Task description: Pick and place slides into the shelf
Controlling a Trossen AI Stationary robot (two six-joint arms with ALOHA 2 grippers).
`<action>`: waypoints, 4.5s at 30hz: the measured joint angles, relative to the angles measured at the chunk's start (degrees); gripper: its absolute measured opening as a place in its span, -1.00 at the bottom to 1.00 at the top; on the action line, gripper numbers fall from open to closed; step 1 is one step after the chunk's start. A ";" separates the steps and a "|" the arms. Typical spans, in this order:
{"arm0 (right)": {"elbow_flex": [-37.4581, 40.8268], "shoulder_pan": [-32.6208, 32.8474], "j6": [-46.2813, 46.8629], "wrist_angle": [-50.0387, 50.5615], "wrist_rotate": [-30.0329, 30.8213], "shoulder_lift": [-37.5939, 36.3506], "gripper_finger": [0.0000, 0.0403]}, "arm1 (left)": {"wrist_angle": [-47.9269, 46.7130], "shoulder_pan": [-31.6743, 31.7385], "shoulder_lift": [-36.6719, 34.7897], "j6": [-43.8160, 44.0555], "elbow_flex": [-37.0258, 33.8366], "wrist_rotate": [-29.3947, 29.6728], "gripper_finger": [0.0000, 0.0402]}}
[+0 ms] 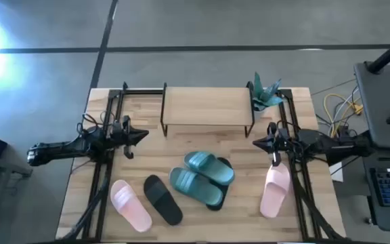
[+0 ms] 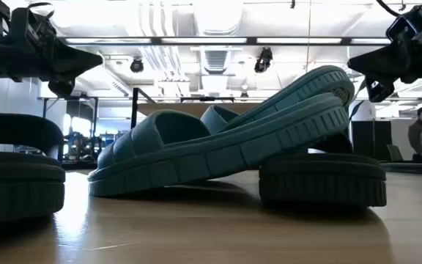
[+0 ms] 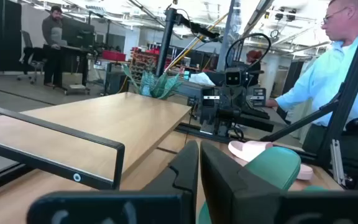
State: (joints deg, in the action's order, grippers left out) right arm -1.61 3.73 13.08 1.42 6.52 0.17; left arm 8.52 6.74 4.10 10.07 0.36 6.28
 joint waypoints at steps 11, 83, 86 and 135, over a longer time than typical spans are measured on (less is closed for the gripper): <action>0.00 -0.02 0.02 0.01 0.00 -0.01 -0.96 | 0.00 -0.04 0.00 0.00 0.00 -0.01 -0.98; 0.02 0.00 50.06 -8.27 6.64 0.38 -0.96 | 0.02 -0.04 0.02 0.00 0.00 -0.02 -0.98; 0.02 0.00 49.56 -14.00 10.30 0.75 -0.96 | 0.02 -0.04 0.02 0.00 0.00 -0.01 -0.98; -76.41 18.01 53.78 80.55 -5.59 85.14 -0.96 | 0.01 -0.02 0.02 0.00 0.00 0.00 -0.98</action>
State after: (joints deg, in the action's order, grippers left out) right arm -78.02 21.74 66.86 81.97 0.93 85.31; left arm 8.53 6.72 4.12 10.07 0.36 6.28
